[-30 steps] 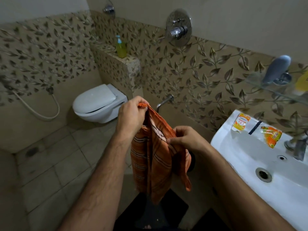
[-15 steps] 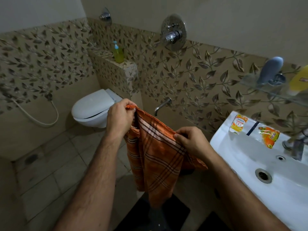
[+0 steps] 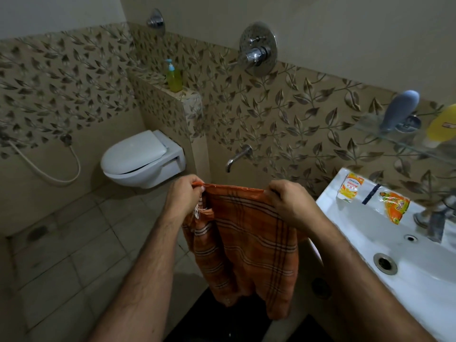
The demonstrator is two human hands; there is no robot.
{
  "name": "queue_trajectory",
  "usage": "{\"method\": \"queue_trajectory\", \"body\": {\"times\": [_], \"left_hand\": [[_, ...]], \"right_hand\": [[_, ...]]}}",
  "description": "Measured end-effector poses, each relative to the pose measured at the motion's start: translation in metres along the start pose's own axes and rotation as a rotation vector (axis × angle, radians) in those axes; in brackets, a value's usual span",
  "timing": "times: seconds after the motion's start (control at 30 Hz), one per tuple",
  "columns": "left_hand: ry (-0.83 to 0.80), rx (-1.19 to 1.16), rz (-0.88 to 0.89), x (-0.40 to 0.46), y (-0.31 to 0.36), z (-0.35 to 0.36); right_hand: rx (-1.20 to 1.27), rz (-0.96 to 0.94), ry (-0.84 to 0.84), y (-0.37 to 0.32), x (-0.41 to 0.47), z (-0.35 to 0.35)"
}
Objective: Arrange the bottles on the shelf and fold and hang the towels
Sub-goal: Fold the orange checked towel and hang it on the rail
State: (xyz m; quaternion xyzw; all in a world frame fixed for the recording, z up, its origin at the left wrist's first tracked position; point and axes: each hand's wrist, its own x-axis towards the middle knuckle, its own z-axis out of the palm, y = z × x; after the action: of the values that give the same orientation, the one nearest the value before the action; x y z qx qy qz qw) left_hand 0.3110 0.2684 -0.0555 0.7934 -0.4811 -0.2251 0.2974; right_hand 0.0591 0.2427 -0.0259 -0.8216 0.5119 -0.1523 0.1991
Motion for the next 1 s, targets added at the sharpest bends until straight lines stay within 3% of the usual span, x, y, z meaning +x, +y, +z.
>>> {"method": "queue_trajectory", "body": {"times": [0.37,0.43,0.6,0.87,1.0], "left_hand": [[-0.234,-0.219,-0.021,-0.006,-0.033,0.021],[-0.261,-0.333,0.035,-0.015,-0.028,0.026],[-0.513,-0.51,0.136,-0.032,0.007,0.043],[-0.481,-0.347,0.17,-0.027,0.022,0.033],[-0.331,-0.35,0.143,-0.028,0.028,0.03]], "right_hand": [[-0.187,0.04,0.103,-0.016,0.01,0.008],[-0.206,0.03,0.092,-0.019,0.013,0.011],[-0.217,-0.114,-0.025,-0.03,0.015,0.021],[-0.104,-0.164,-0.052,-0.027,0.01,0.024],[0.005,-0.07,-0.086,-0.022,0.008,0.021]]}}
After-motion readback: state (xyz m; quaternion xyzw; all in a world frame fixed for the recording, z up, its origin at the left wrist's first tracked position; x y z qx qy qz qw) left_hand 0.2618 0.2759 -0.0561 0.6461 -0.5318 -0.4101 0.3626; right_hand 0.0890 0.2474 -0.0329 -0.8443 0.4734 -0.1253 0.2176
